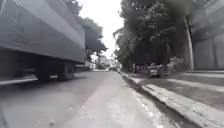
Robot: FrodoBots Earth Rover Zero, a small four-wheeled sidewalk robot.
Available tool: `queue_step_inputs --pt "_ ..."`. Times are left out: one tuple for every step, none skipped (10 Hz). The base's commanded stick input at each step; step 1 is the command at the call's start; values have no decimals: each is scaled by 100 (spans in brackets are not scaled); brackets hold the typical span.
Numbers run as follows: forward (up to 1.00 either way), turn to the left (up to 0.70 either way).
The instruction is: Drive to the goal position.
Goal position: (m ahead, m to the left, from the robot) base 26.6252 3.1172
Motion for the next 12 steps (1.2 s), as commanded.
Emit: queue_step_inputs --pt "70 0" --pt "70 0" --pt "70 0" --pt "70 -1" --pt "70 -2" --pt "70 -19" --pt "70 -35" --pt "70 -35" --pt "70 -35" --pt "70 -8" --pt "70 -2" --pt "70 0"
